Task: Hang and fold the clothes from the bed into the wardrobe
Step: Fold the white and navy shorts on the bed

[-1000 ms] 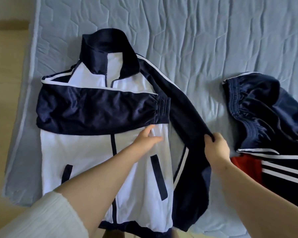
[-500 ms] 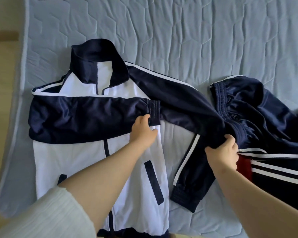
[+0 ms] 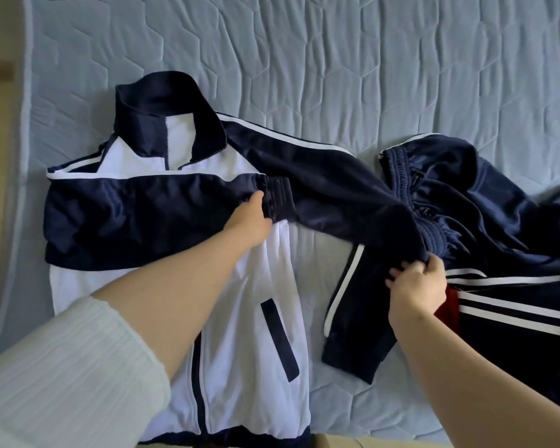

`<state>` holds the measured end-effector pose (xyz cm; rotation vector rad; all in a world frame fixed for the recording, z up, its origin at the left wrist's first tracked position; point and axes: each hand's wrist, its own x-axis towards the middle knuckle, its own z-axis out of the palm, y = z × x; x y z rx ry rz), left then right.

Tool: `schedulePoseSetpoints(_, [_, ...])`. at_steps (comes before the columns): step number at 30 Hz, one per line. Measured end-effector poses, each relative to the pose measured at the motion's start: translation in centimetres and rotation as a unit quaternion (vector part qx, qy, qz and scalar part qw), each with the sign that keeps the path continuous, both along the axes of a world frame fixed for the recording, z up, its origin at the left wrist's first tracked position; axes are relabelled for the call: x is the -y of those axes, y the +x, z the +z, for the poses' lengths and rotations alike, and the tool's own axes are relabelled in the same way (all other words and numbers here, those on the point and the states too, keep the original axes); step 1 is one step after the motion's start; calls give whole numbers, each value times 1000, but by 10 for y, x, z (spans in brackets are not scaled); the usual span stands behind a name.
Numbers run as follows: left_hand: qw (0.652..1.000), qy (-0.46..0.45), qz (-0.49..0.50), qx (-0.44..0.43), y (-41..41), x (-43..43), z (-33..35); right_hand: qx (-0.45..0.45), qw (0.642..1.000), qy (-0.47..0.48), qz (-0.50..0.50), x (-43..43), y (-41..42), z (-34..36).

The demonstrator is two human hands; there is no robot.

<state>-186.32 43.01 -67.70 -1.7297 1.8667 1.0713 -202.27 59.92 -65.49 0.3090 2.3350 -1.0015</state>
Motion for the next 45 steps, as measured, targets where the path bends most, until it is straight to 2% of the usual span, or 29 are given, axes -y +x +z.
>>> schedulePoseSetpoints(2, [997, 28, 51, -45, 0, -6, 5, -98, 990, 11, 101, 10, -1, 11])
schedulePoseSetpoints(5, [969, -31, 183, -162, -1, -12, 21, -173, 952, -18, 252, 31, 2, 31])
schedulePoseSetpoints(6, [946, -22, 241, -214, -1, -12, 27, -197, 928, -23, 315, 38, 7, 36])
schedulePoseSetpoints(9, [859, 89, 385, -327, 0, -13, 45, -248, 840, -42, 481, 47, 31, 43])
schedulePoseSetpoints(11, [842, 132, 398, -339, 4, -15, 47, -246, 771, -27, 587, 43, 52, 35])
schedulePoseSetpoints(13, [857, 144, 379, -319, 6, -19, 44, -157, 695, 43, 700, 34, 63, 22])
schedulePoseSetpoints(14, [866, 141, 371, -305, 9, -22, 41, -72, 695, 61, 713, 28, 67, 15])
schedulePoseSetpoints(15, [872, 134, 369, -292, 11, -23, 39, 32, 739, 57, 670, 25, 69, 10])
schedulePoseSetpoints(17, [885, 116, 362, -268, 17, -26, 33, 209, 877, -43, 430, 22, 71, 8])
schedulePoseSetpoints(18, [893, 110, 352, -258, 20, -29, 30, 236, 926, -84, 282, 22, 69, 4])
schedulePoseSetpoints(19, [901, 107, 338, -251, 22, -32, 28, 237, 956, -94, 144, 24, 65, 1])
schedulePoseSetpoints(20, [907, 106, 327, -245, 24, -36, 26, 242, 965, -102, 16, 27, 61, -2])
schedulePoseSetpoints(22, [909, 105, 324, -240, 26, -43, 23, 261, 941, -115, -182, 34, 50, -10])
schedulePoseSetpoints(24, [906, 110, 326, -246, 28, -49, 22, 304, 911, -99, -260, 40, 42, -16])
schedulePoseSetpoints(26, [903, 121, 326, -250, 30, -56, 22, 357, 899, -64, -246, 42, 40, -19])
schedulePoseSetpoints(29, [896, 127, 339, -256, 36, -62, 22, 384, 881, -66, -267, 41, 40, -22])
schedulePoseSetpoints(31, [892, 130, 350, -256, 41, -64, 21, 386, 882, -63, -264, 36, 38, -25])
schedulePoseSetpoints(32, [891, 130, 353, -256, 42, -64, 22, 378, 894, -58, -234, 33, 37, -28])
schedulePoseSetpoints(34, [891, 128, 352, -257, 43, -63, 24, 281, 945, -46, -159, 29, 40, -33])
schedulePoseSetpoints(36, [888, 124, 353, -267, 43, -61, 28, 115, 984, -55, -125, 34, 43, -31])
schedulePoseSetpoints(37, [884, 123, 354, -281, 44, -59, 32, 51, 991, -71, -97, 40, 44, -24])
schedulePoseSetpoints(39, [873, 129, 342, -323, 46, -55, 40, -9, 992, -125, 13, 57, 52, -3])
schedulePoseSetpoints(41, [857, 144, 328, -371, 51, -50, 49, -10, 968, -197, 156, 71, 67, 19])
schedulePoseSetpoints(42, [836, 157, 342, -399, 55, -47, 54, 9, 946, -232, 224, 77, 77, 29])
schedulePoseSetpoints(45, [740, 197, 444, -465, 69, -33, 67, 126, 865, -276, 399, 87, 113, 44])
